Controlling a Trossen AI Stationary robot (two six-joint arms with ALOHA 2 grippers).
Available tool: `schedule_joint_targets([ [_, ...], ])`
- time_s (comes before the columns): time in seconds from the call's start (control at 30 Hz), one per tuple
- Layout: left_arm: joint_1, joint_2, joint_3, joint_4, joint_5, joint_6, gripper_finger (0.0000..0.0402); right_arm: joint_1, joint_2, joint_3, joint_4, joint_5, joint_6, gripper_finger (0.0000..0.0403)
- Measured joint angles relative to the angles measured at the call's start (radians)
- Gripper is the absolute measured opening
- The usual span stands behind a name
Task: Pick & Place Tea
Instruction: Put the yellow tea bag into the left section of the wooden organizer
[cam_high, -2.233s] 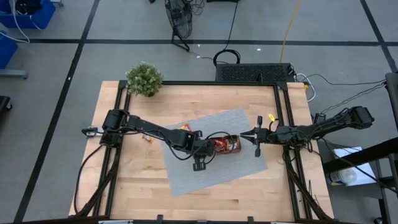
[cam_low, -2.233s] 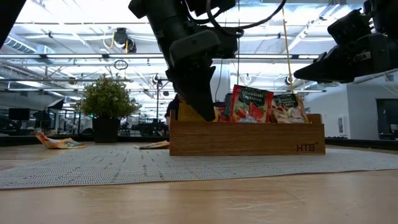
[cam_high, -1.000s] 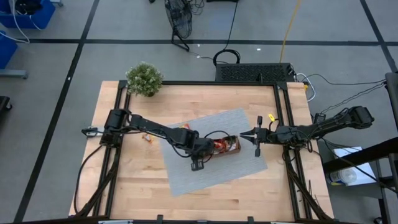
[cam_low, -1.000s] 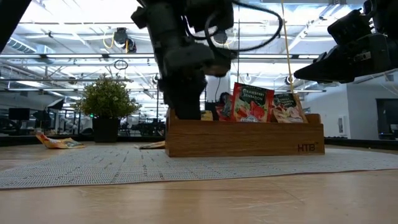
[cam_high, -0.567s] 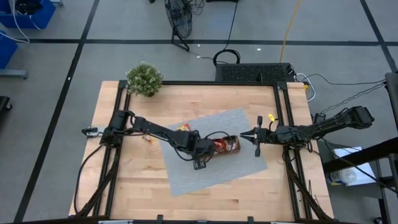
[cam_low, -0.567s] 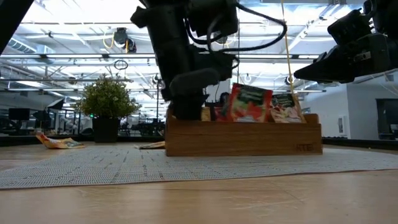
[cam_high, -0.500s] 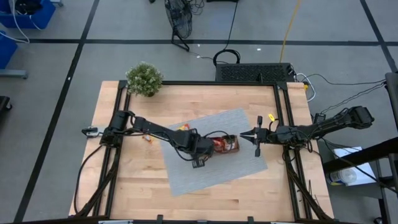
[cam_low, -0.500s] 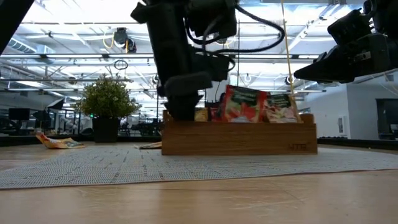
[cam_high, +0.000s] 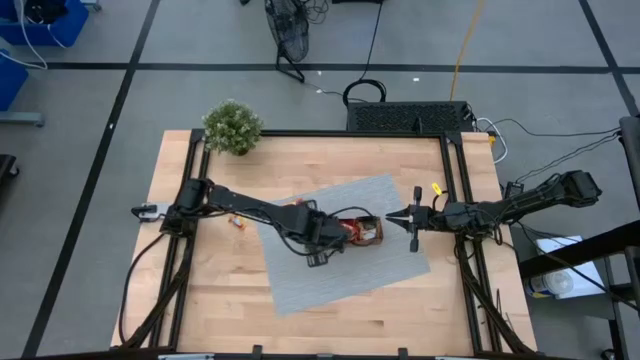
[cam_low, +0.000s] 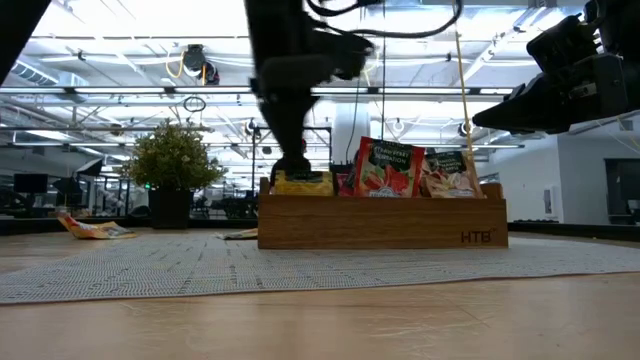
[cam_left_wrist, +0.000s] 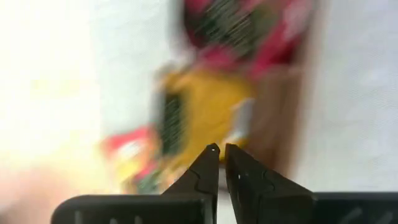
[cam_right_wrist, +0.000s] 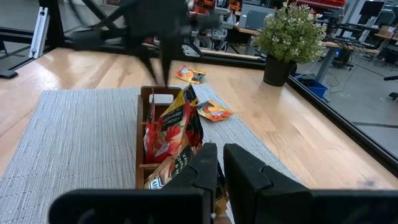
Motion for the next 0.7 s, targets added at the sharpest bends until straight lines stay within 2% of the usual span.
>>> schedule_joint_targets([
  [0.1,-0.007,-0.017,0.009,-0.149,-0.12,-0.102,0.0036,0.0,0.0,0.0,-0.004,0.0,0.001,0.0018],
  [0.2,0.017,-0.069,-0.031,-0.242,-0.142,-0.22,0.0037,0.0,0.0,0.0,-0.021,-0.001,0.001,0.0018],
  [0.3,0.051,-0.16,-0.14,-0.248,-0.139,-0.31,0.0038,0.0,0.0,0.0,-0.037,-0.001,0.001,0.0018],
  [0.43,0.127,-0.361,-0.395,-0.179,0.001,-0.456,0.0054,0.0,0.0,0.0,-0.037,-0.002,0.023,0.0018],
  [0.6,0.258,-0.617,-0.777,0.089,0.247,-0.57,0.0123,0.0,0.0,0.0,-0.026,-0.03,0.026,0.0018],
  [0.7,0.348,-0.729,-0.951,0.203,0.328,-0.584,0.0166,0.0,0.0,0.0,-0.02,-0.031,0.026,0.0018],
])
